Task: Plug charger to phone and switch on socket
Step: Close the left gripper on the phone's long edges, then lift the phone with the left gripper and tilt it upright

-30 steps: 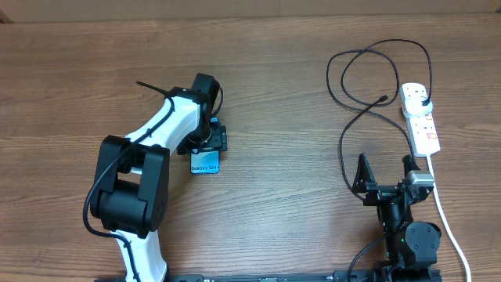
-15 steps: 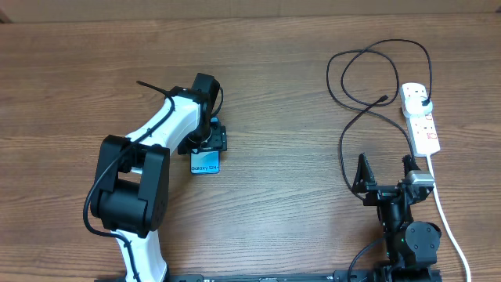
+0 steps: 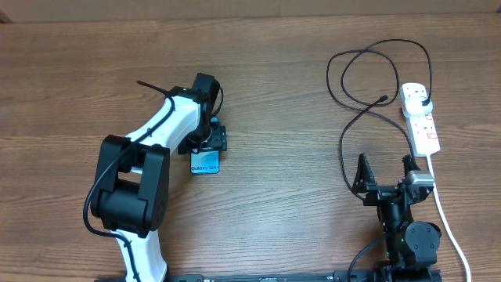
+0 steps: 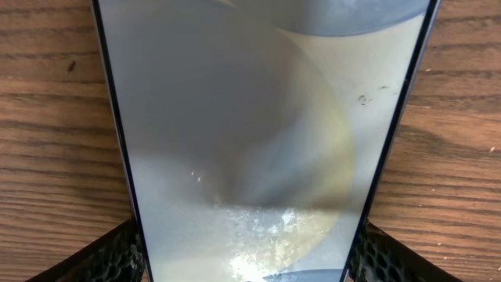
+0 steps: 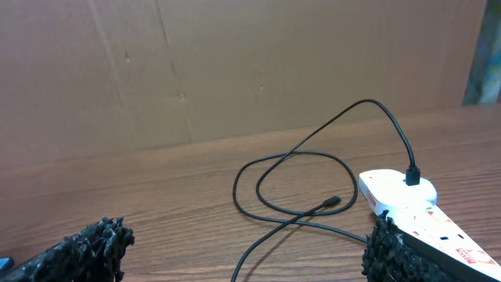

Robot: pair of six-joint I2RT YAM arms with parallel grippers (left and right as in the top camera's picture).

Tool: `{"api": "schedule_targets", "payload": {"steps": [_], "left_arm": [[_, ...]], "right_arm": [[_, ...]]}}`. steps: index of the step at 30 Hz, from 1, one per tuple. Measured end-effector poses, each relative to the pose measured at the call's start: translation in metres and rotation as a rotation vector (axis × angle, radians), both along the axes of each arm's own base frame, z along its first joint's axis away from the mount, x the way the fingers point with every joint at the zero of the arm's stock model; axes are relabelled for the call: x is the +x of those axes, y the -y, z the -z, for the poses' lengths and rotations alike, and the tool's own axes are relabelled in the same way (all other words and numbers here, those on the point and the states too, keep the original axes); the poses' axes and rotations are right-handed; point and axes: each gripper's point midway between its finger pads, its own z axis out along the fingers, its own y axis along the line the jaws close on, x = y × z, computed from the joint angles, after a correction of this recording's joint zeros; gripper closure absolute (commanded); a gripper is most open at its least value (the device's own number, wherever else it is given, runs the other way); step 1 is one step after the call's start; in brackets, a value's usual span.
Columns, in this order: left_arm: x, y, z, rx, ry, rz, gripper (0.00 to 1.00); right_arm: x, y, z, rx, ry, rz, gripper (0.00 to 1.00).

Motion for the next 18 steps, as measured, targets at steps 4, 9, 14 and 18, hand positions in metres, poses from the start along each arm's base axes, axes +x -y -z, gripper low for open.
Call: {"api": "schedule_targets", "payload": {"steps": [4,9,14,18], "left_arm": [[0.0003,0.0003,-0.0007,-0.001,-0.003,0.000,0.53],[0.0006,0.0009,-0.0022,-0.001,-0.015,-0.001,0.55],[-0.0003,0.0024,-0.0037,-0.003,-0.045,-0.001,0.56],[-0.0027,0.0033,-0.0047,-0.004,-0.078,-0.003,0.58]], "right_arm": [[0.0000,0.0000,0.0000,0.000,0.000,0.000,0.00],[0.0000,0.0000,0.0000,0.000,0.000,0.000,0.00],[0.0000,0.0000,-0.0001,0.000,0.000,0.000,0.00],[0.0000,0.0001,0.0000,0.000,0.000,0.000,0.00]]}}
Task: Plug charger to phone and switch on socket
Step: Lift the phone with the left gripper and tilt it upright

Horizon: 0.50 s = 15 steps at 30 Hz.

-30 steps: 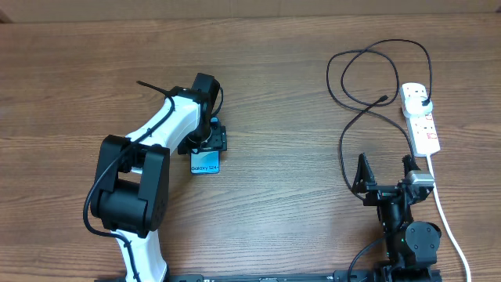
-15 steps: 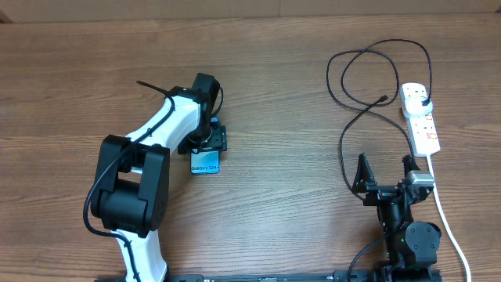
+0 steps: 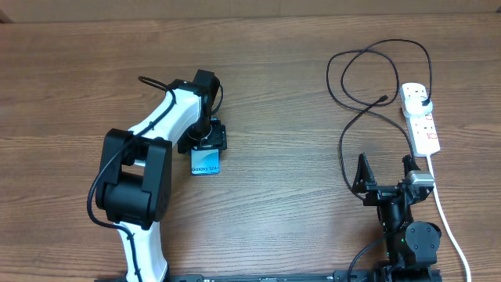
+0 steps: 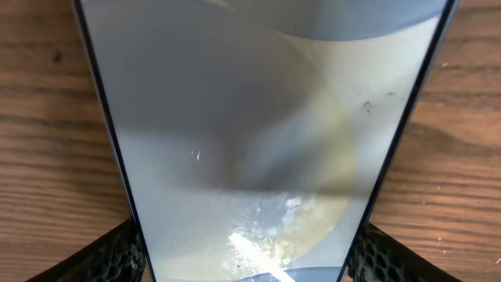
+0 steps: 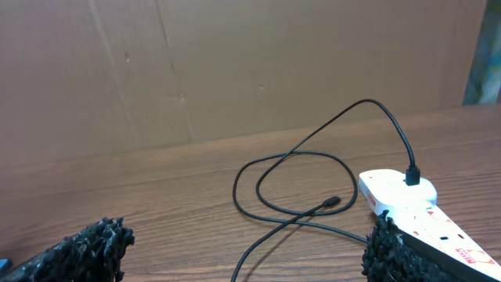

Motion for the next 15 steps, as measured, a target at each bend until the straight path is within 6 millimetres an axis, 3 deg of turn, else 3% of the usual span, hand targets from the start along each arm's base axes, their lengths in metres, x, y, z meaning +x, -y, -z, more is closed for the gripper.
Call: {"api": "schedule_targets", "payload": {"steps": [15], "left_arm": [[-0.015,0.000,-0.011,0.017,-0.147,-0.002,0.59]], "right_arm": [[0.000,0.000,0.000,0.000,0.000,0.000,0.00]]}}
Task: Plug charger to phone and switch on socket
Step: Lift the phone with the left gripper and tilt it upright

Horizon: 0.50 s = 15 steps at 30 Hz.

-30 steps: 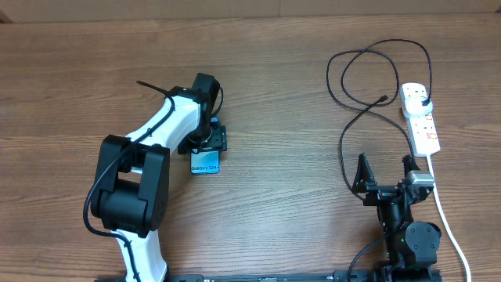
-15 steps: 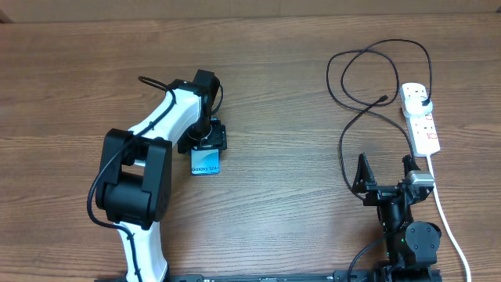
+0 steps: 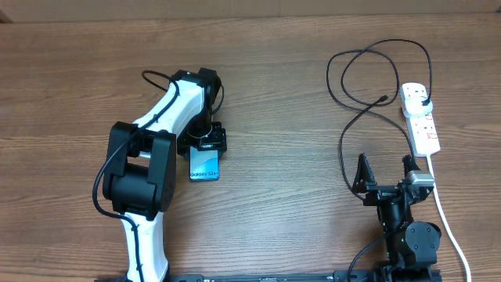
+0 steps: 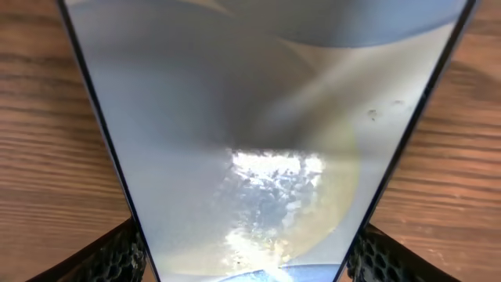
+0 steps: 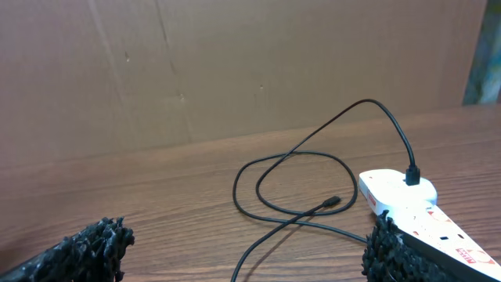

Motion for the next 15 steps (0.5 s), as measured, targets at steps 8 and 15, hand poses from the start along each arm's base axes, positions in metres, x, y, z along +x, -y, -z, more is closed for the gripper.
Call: {"api": "schedule_targets", "payload": {"steps": [8,15], "left_arm": [[0.001,0.023,-0.008,-0.137,-0.014,0.028,0.59],[-0.009,0.053,-0.017,-0.344,-0.060,0.080,0.59]], "right_arm": [[0.000,0.000,0.000,0.000,0.000,0.000,0.00],[0.000,0.000,0.000,0.000,0.000,0.000,0.00]]}}
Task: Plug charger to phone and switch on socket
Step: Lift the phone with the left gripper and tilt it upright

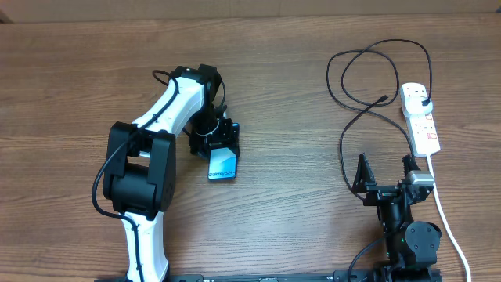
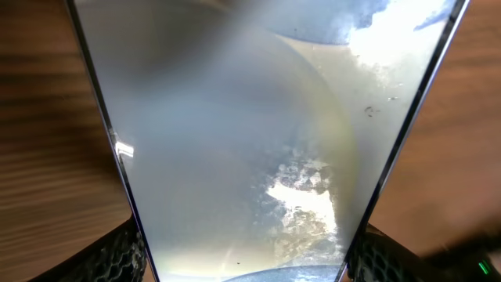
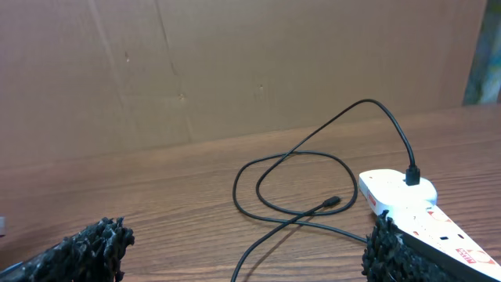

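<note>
The phone (image 1: 222, 164), blue with a pale screen, is held in my left gripper (image 1: 217, 141) left of the table's middle; the gripper is shut on its sides. In the left wrist view the phone's screen (image 2: 243, 133) fills the frame between the black pads (image 2: 117, 254). The black charger cable (image 1: 362, 78) lies looped at the right, its free plug end (image 1: 383, 99) on the wood. It is plugged into the white socket strip (image 1: 419, 117). My right gripper (image 1: 385, 178) rests open at the front right. Cable end (image 3: 332, 203) and socket strip (image 3: 415, 211) lie ahead of it.
A white lead (image 1: 446, 219) runs from the socket strip toward the table's front edge past my right arm. A brown cardboard wall (image 3: 235, 63) stands behind the table.
My left gripper has moved to the right with the phone and turned it a little. The wood beside the phone is now blurred in the wrist view. The right arm has not moved.
My left gripper was shut on the phone left of the middle at each earlier moment, its arm shifting slightly while the phone stayed near the same spot. Now the phone sits further right. The right gripper stayed open and still throughout.
</note>
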Robot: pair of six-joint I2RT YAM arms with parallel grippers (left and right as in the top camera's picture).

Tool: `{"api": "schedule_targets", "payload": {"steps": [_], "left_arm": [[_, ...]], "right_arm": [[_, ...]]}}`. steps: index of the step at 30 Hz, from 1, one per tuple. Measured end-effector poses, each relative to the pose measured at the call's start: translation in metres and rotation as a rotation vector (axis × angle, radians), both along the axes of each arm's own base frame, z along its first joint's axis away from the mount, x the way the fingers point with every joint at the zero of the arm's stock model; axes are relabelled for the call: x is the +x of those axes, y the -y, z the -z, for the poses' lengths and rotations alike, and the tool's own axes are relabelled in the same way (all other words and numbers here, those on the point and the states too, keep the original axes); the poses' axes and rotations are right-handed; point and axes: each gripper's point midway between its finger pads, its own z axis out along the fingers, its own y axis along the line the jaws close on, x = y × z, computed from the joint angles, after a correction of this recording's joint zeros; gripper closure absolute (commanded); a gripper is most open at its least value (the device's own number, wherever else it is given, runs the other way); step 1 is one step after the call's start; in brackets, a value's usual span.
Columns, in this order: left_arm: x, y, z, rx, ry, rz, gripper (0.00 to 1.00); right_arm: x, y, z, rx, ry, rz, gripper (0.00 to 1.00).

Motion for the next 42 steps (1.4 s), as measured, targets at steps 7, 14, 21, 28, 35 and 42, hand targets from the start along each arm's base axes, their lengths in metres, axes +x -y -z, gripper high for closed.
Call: {"api": "schedule_targets", "payload": {"steps": [7,14,21,28,35,42], "left_arm": [[-0.012,0.021,-0.013,-0.161,-0.048,0.039,0.59],[-0.024,0.028,-0.022,-0.225,-0.093,0.061,0.59],[-0.028,0.039,-0.028,-0.291,-0.102,0.074,0.58],[-0.037,0.057,-0.043,-0.402,-0.146,0.063,0.57],[-0.049,0.067,-0.062,-0.492,-0.229,0.022,0.57],[-0.063,0.074,-0.085,-0.574,-0.326,-0.013,0.57]], "right_arm": [[0.000,0.000,0.000,0.000,0.000,0.000,0.00],[0.000,0.000,0.000,0.000,0.000,0.000,0.00],[0.000,0.000,0.000,0.000,0.000,0.000,0.00],[0.000,0.000,0.000,0.000,0.000,0.000,0.00],[0.000,0.000,0.000,0.000,0.000,0.000,0.00],[0.000,0.000,0.000,0.000,0.000,0.000,0.00]]}}
